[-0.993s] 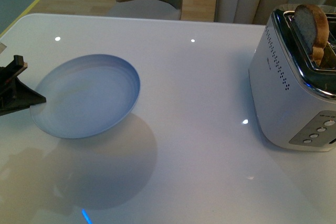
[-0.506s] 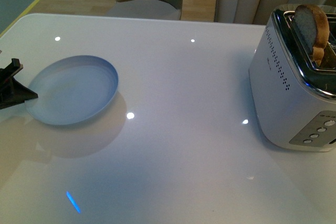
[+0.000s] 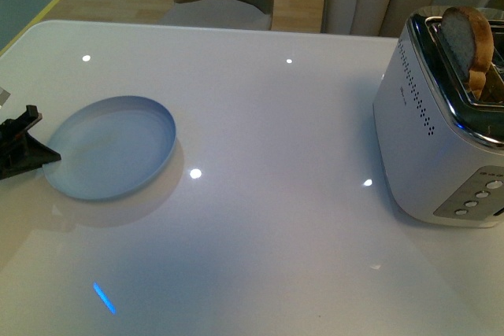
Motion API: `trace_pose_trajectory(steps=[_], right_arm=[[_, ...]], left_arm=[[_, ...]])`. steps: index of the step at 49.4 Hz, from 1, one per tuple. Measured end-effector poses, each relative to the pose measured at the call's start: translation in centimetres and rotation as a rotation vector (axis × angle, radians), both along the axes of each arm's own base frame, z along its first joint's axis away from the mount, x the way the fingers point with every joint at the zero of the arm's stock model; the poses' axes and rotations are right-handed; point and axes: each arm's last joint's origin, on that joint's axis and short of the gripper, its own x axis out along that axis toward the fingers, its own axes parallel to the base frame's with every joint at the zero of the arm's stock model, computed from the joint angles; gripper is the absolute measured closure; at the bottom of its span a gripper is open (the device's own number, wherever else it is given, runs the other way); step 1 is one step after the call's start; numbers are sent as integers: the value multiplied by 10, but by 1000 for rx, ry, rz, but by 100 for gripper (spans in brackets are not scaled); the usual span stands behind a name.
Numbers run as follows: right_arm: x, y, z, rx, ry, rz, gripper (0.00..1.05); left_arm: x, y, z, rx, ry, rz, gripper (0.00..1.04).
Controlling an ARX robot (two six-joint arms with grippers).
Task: Left arm holds plate, right arm toasts bread
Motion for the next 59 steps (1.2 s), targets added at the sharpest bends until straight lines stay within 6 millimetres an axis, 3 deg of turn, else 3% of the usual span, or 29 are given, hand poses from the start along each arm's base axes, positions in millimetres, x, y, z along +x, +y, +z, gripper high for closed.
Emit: trace_pose_trajectory(steps=[5, 19, 24, 32, 38, 43, 50, 55, 59], right_arm=[[0, 0, 0, 0, 0, 0, 9], [0, 0, 0, 0, 0, 0, 9], [0, 0, 0, 0, 0, 0, 9], [0, 0, 0, 0, 0, 0, 9], [0, 0, 0, 0, 0, 0, 9], [0, 0, 0, 0, 0, 0, 9], [0, 0, 0, 0, 0, 0, 9], [0, 0, 0, 0, 0, 0, 9], [0, 0, 0, 0, 0, 0, 9]], left_arm=[[1, 0, 0, 1, -4, 3, 99], [-1, -2, 10, 14, -30, 5, 59], [-6, -3, 30, 24, -56, 3, 39], [-22, -5, 82, 73, -152, 7, 6], [-42, -12, 134, 116, -271, 6, 7], [-60, -29, 177, 154, -395, -20, 7], [-88, -57, 215, 179, -503, -66, 7], [-125, -84, 244, 180, -608, -98, 7], [-148, -97, 256, 197, -664, -90, 7]])
